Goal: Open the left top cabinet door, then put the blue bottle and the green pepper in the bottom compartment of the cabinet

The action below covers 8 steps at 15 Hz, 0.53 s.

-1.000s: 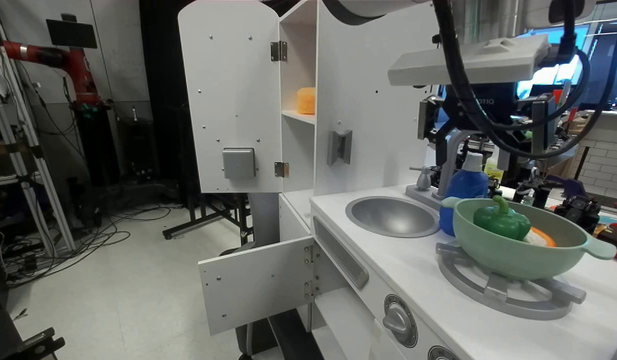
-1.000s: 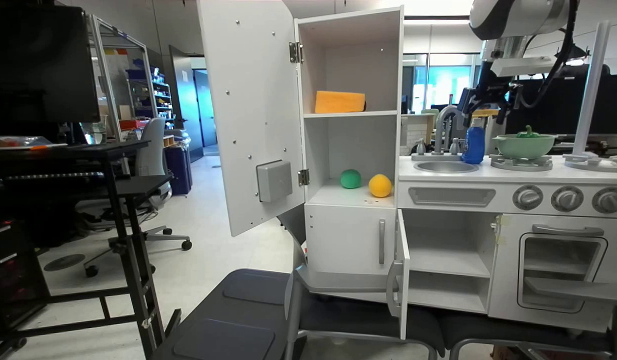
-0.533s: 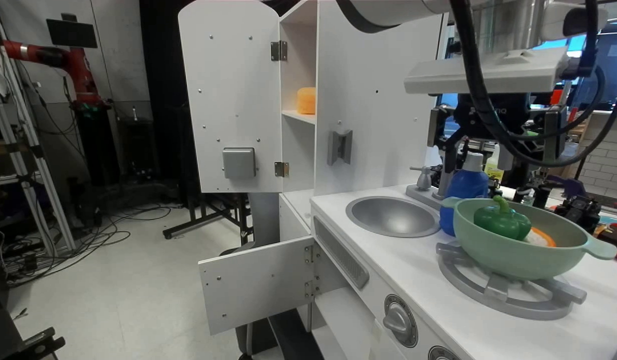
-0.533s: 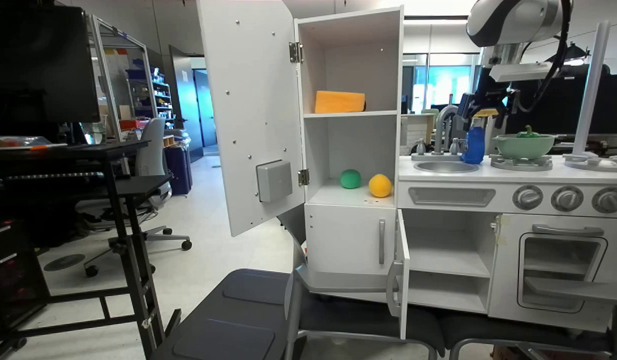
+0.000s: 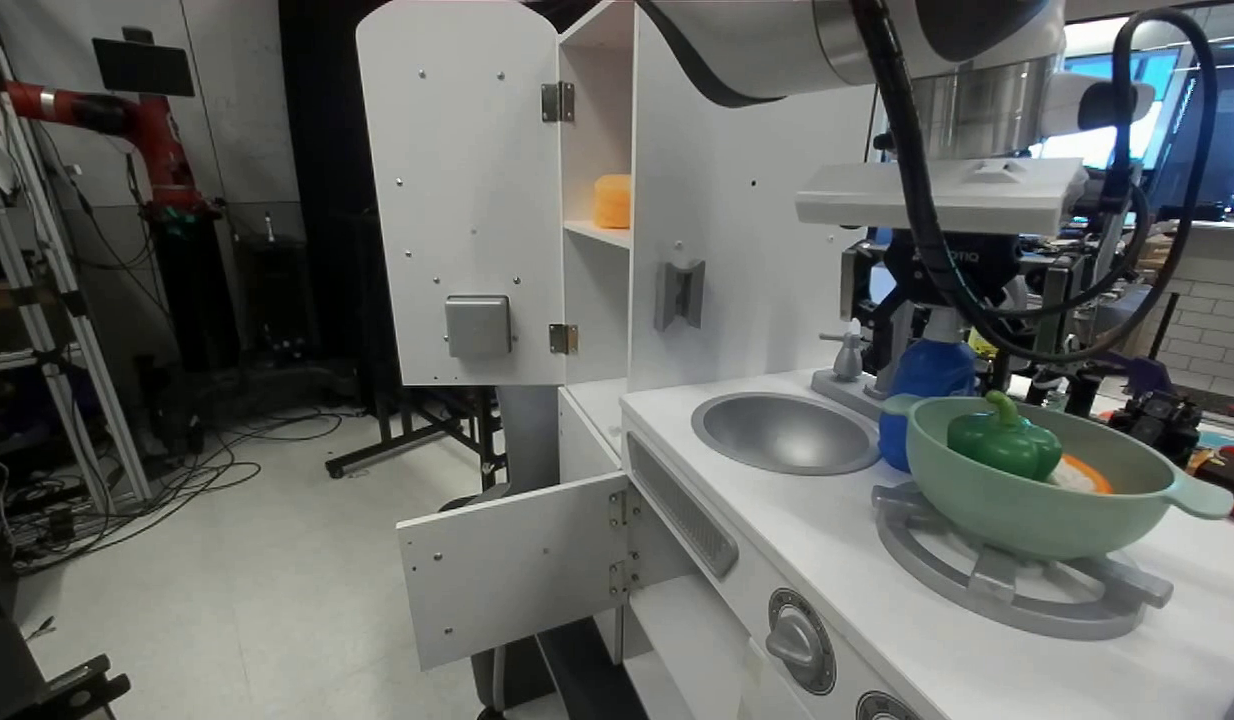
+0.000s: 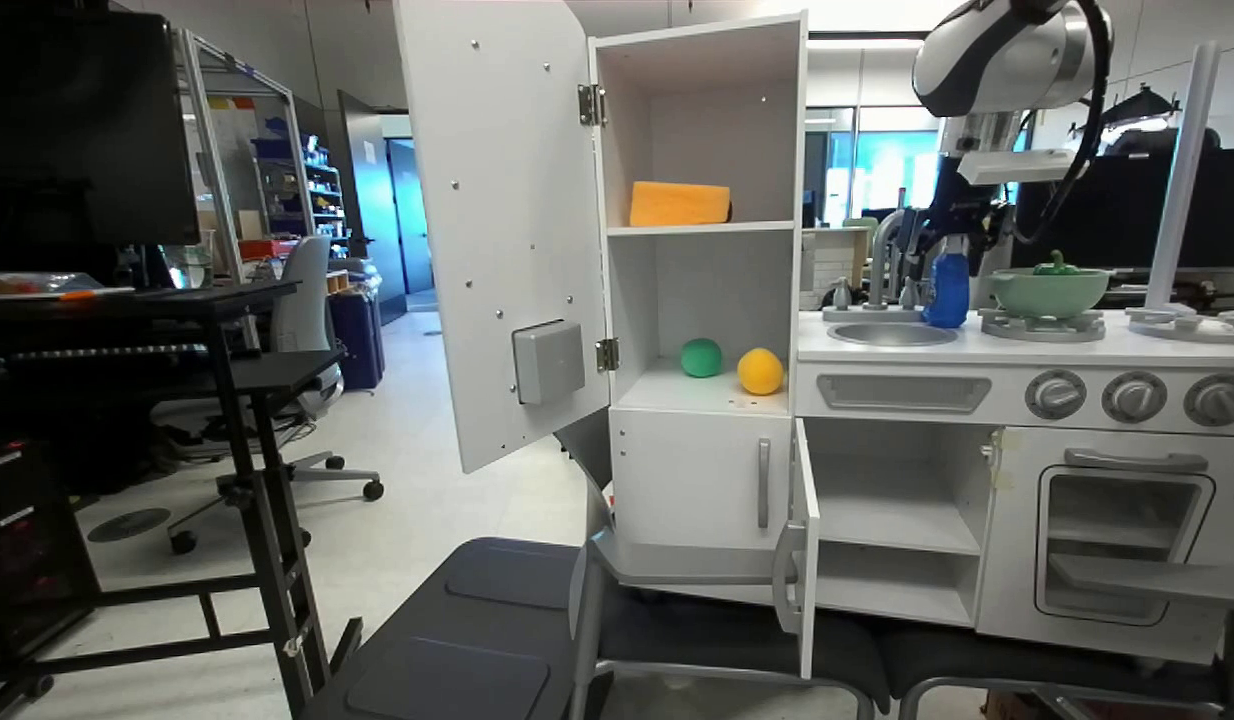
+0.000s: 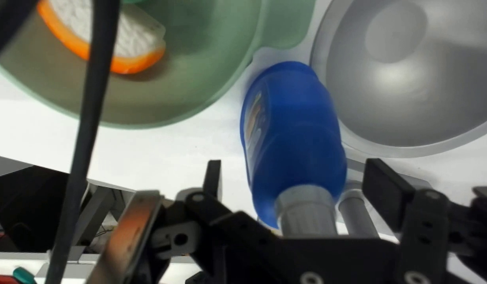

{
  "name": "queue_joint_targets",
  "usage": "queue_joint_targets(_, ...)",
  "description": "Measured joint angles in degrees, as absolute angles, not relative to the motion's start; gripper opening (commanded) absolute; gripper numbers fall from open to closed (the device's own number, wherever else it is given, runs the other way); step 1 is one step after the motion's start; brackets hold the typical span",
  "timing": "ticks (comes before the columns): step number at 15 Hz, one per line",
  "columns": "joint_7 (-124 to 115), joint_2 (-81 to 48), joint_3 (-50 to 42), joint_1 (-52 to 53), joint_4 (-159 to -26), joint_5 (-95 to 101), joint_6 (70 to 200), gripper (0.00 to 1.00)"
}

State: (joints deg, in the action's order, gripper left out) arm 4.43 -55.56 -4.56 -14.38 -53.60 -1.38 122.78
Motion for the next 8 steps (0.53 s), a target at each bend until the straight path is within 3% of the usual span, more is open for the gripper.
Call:
queue_joint_targets(4,5.44,-56.72,-3.82,-14.68,-50.74,-1.39,118.98,0.27)
queue_joint_targets(8,5.75,-57.32,-3.67,-14.9,-49.37,-1.39,117.39,0.23)
